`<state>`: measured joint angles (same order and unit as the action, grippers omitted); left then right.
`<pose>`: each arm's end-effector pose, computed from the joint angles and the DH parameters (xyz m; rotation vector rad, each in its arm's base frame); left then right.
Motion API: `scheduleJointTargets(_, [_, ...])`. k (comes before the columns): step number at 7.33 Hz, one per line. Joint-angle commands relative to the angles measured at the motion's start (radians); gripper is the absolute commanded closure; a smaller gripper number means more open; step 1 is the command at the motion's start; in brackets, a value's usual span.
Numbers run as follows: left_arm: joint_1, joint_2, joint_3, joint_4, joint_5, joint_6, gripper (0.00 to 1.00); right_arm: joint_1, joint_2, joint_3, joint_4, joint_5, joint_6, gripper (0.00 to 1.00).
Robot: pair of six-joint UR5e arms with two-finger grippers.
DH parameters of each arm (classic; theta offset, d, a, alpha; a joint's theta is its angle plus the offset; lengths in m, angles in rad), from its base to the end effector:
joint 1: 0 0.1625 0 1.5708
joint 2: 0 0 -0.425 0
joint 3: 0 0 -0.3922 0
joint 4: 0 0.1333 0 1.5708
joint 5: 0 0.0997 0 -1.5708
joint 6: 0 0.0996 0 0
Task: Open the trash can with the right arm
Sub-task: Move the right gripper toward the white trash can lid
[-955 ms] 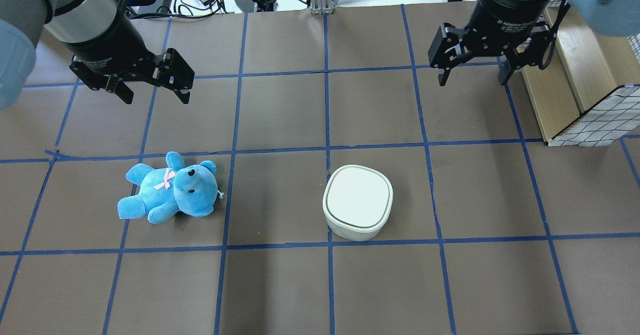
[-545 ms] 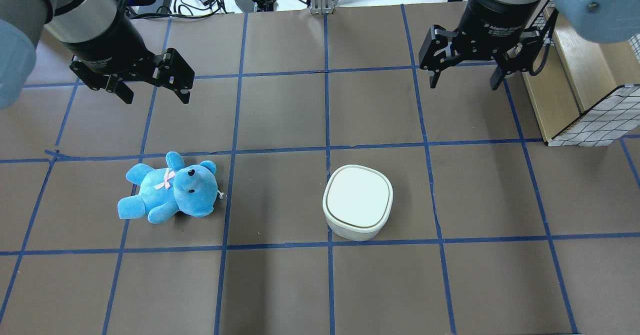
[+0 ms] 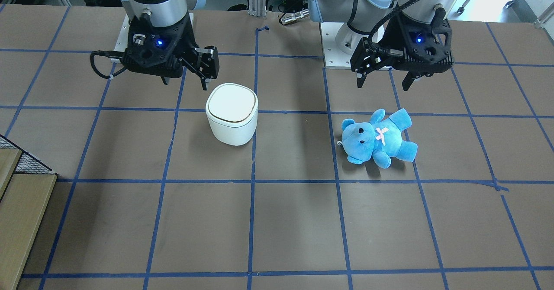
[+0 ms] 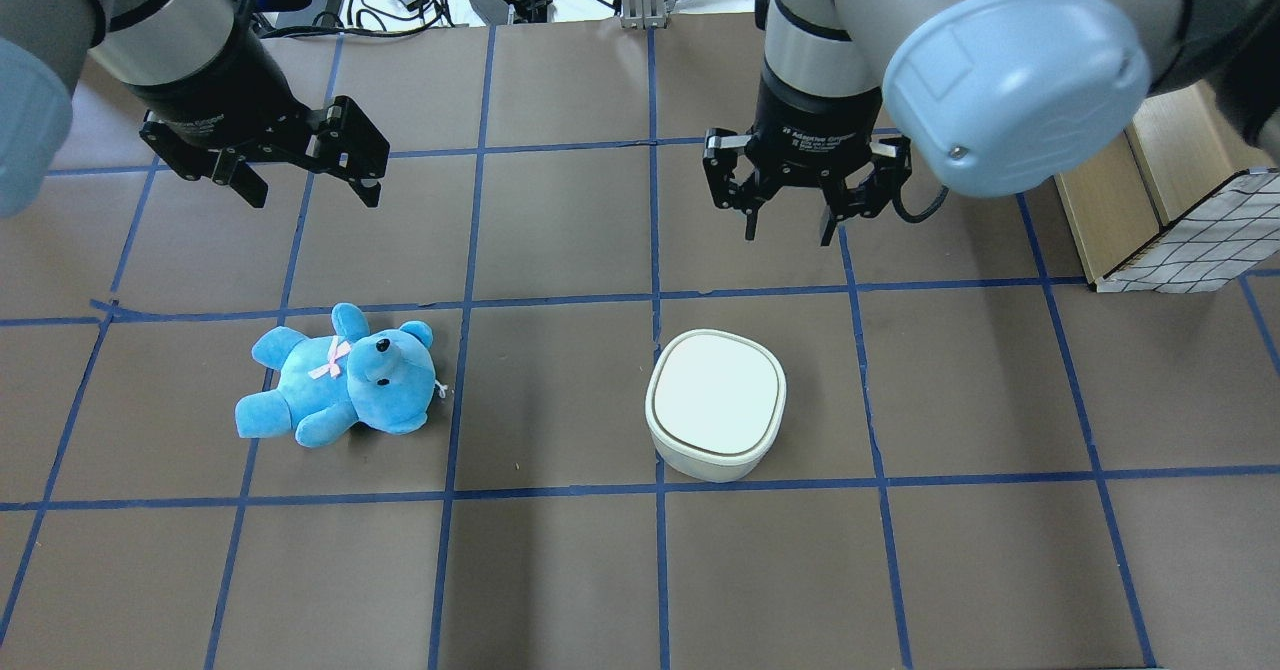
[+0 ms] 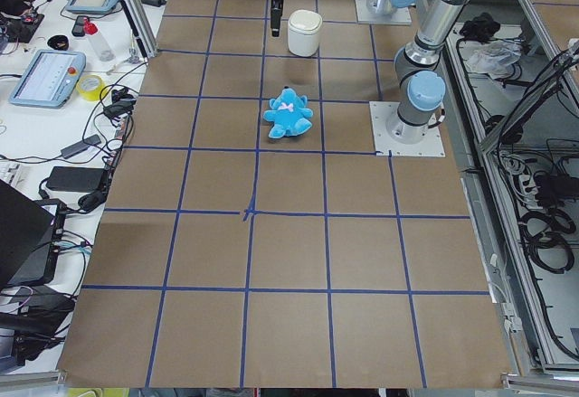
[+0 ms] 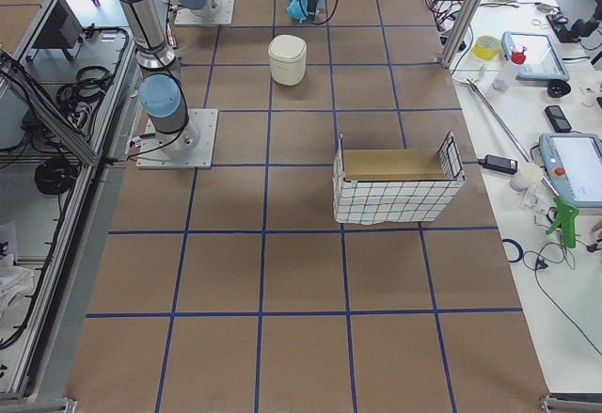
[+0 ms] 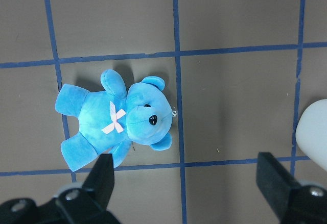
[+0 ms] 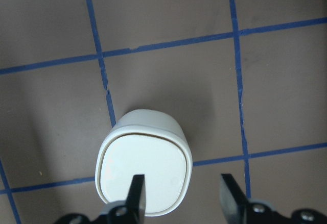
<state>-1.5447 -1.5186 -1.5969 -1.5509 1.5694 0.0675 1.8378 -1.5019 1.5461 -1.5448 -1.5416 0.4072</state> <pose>-0.1210 -0.4774 0.5022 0.0650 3.1393 -0.0722 0.2669 -0.4594 0.4629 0.2212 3.1272 0.1190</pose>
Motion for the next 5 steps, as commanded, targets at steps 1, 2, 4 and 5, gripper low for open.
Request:
scheduleJointTargets(1, [0.000,0.000,0.000,0.000,0.000,0.000,0.00,0.029,0.000,0.081,-0.009,0.096,0.015,1.00])
scheduleJointTargets(2, [0.000,0.000,0.000,0.000,0.000,0.000,0.00,0.035,0.002,0.119,-0.018,0.141,0.003,1.00])
scheduleJointTargets(4, [0.000,0.000,0.000,0.000,0.000,0.000,0.00,0.035,0.003,0.210,-0.079,0.159,-0.031,1.00])
scheduleJointTargets(5, [0.000,0.000,0.000,0.000,0.001,0.000,0.00,0.035,0.003,0.239,-0.095,0.159,-0.037,1.00])
